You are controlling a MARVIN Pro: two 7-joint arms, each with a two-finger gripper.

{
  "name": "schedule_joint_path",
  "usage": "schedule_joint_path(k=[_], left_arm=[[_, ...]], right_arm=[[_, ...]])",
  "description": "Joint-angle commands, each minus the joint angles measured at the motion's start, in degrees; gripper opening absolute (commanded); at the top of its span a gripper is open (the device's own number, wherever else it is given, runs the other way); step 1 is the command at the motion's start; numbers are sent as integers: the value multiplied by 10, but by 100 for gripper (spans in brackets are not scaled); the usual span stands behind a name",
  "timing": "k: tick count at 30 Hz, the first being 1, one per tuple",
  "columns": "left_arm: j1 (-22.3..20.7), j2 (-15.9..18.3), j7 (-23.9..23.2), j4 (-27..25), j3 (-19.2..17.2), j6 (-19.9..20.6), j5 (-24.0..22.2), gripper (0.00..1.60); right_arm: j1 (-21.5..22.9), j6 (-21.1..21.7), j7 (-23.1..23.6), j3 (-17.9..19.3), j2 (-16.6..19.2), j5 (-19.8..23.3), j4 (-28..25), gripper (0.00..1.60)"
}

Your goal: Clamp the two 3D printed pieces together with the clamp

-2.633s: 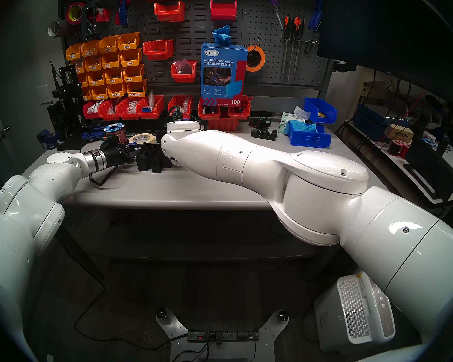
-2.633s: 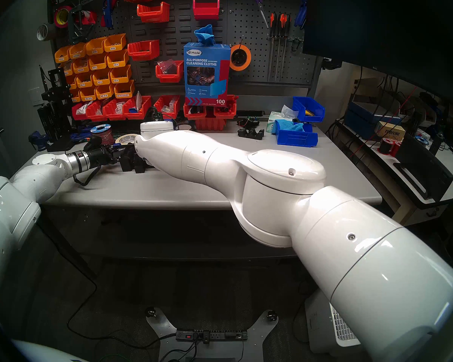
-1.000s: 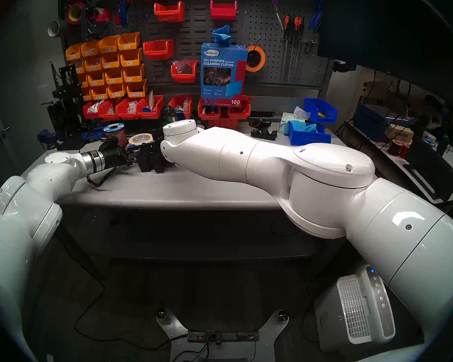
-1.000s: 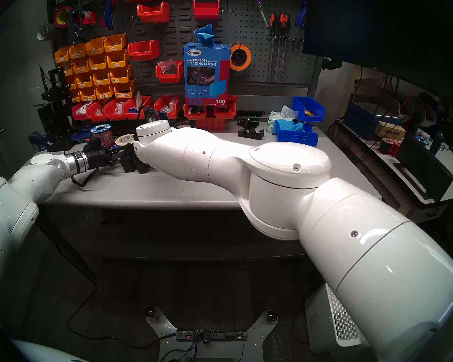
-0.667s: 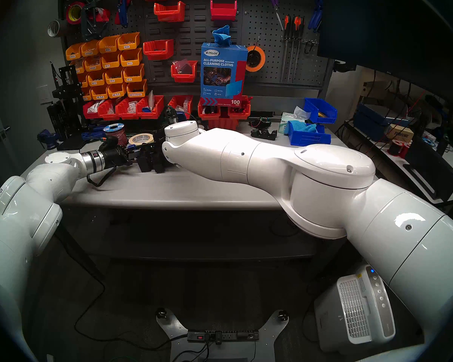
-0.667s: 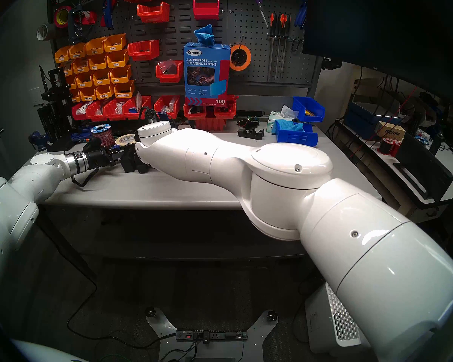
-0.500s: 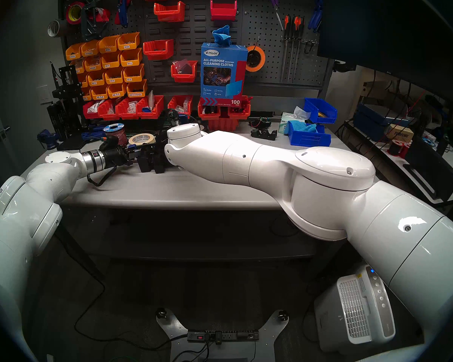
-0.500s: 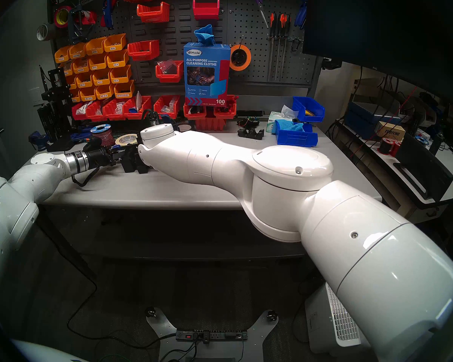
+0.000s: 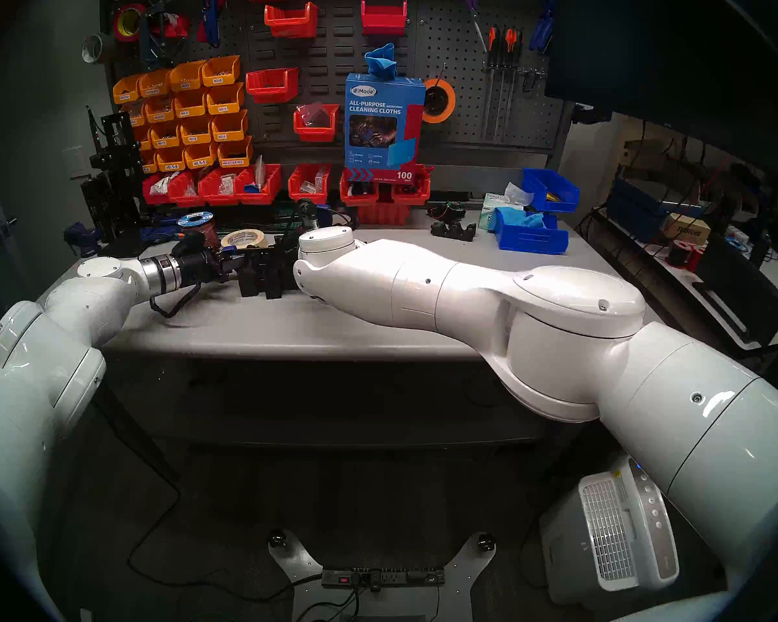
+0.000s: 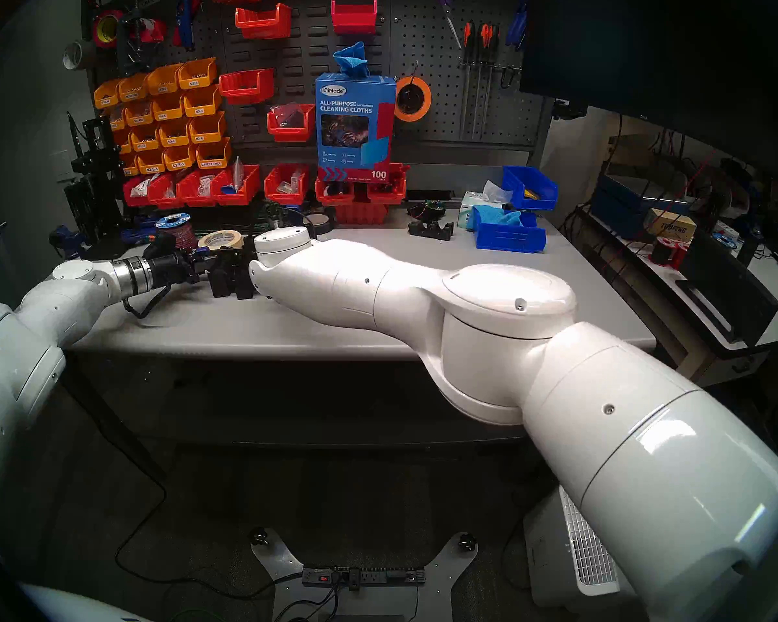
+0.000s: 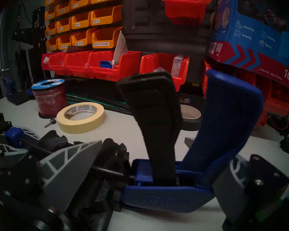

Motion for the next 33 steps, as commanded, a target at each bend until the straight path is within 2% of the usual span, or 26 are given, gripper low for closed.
schedule_joint_path(k=[1, 33], left_arm=[[-33, -22, -22, -32, -5, -7, -5, 0], [-31, -18, -23, -31, -6, -8, 8, 0]], right_arm=[[-7, -6, 27, 0, -22, 2, -50, 160], [-7, -40, 11, 2, 14, 9, -149, 160]])
